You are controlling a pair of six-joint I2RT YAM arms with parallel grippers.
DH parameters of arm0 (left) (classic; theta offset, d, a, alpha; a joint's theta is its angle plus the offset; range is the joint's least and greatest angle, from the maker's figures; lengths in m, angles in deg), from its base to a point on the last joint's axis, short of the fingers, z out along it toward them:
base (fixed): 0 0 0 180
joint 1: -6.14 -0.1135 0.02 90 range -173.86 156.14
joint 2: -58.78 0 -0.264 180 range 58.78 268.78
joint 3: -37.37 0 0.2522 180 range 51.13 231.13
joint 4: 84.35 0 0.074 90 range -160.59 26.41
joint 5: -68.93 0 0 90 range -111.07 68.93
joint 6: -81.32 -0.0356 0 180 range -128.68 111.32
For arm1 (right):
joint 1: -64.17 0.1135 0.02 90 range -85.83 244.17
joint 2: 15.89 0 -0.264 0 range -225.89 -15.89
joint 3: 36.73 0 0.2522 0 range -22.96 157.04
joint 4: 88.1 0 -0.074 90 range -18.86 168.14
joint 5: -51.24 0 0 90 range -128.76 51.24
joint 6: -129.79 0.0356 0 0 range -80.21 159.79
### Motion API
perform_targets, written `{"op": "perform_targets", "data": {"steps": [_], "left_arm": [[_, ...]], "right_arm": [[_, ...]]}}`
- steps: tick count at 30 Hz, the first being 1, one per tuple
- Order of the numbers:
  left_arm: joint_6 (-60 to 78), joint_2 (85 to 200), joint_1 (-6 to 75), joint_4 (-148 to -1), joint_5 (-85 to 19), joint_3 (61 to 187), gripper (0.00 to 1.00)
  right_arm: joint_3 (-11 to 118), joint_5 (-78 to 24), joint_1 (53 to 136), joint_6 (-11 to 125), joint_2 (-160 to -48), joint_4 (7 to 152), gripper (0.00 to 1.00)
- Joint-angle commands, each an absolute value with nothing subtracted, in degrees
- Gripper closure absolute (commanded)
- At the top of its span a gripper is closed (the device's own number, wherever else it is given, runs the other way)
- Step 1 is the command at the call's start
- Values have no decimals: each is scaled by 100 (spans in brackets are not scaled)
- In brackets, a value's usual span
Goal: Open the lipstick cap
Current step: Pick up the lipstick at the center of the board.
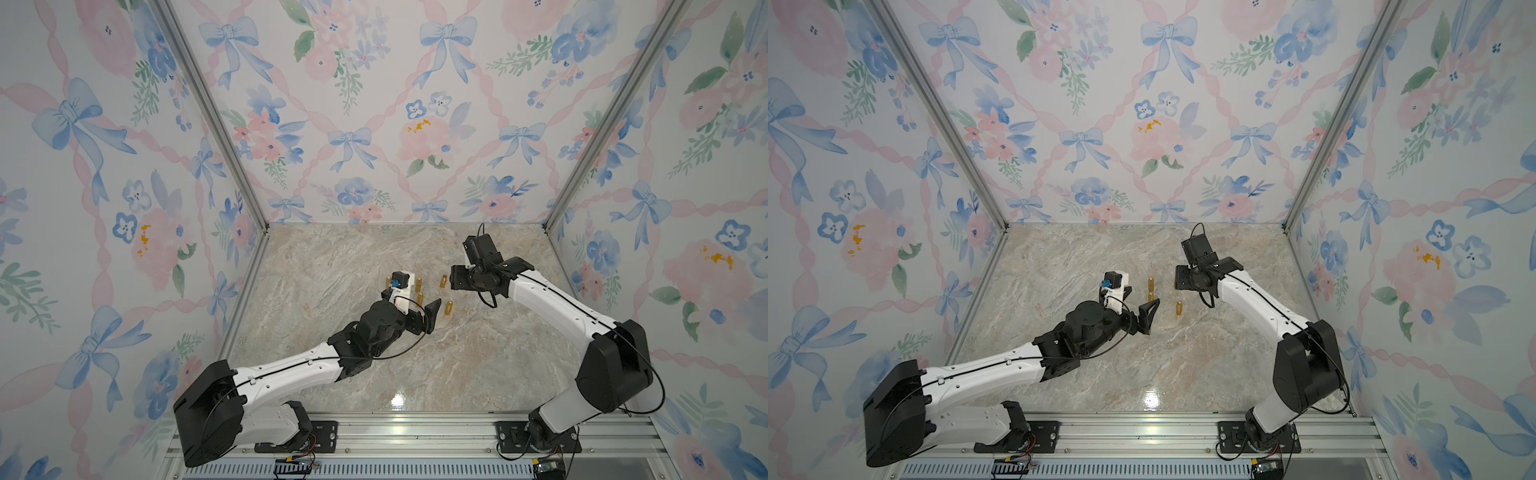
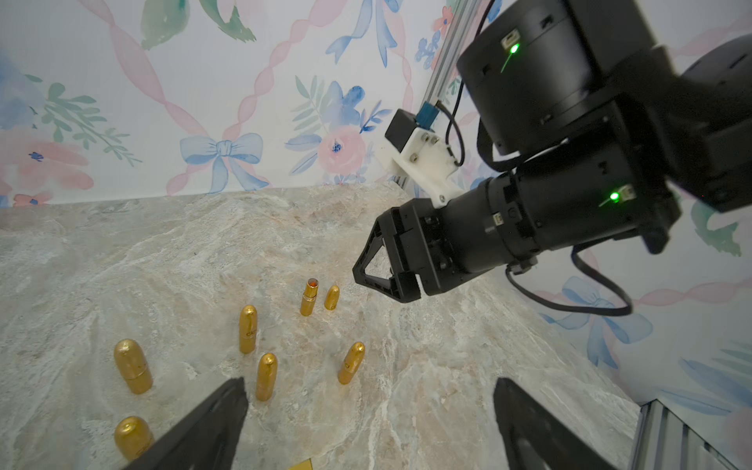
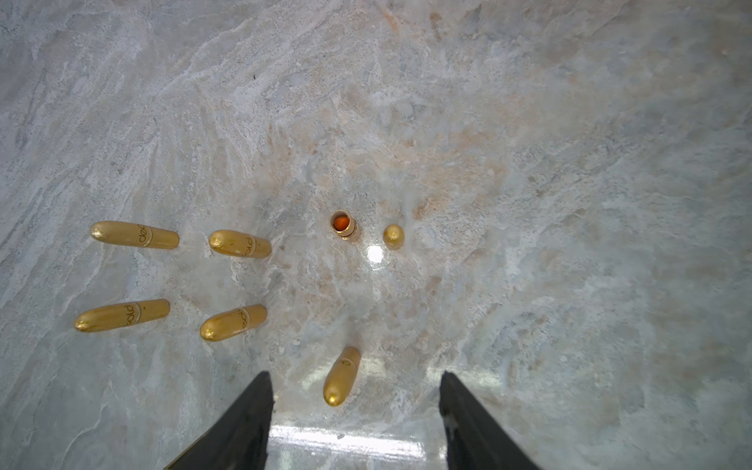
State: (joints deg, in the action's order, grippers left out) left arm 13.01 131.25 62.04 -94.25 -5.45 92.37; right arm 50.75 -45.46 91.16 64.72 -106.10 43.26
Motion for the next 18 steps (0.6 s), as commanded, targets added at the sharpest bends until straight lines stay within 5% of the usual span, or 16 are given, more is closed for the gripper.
{"op": "perform_targets", "data": {"steps": [1,9,18], "left_arm": [[726,13370,6132,-9432,-739,9156,2],[415,13708,6047,-9445,-842,9077,2],[390,13727,5975,-9493,-853,8778,3]], "right_arm": [[4779,-4324,9287,7006,-10533,3851,31],[4517,-4203,9561,7326,-11020,4333,33],[4419,-4596,9617,7203,-11539,4731,53]]}}
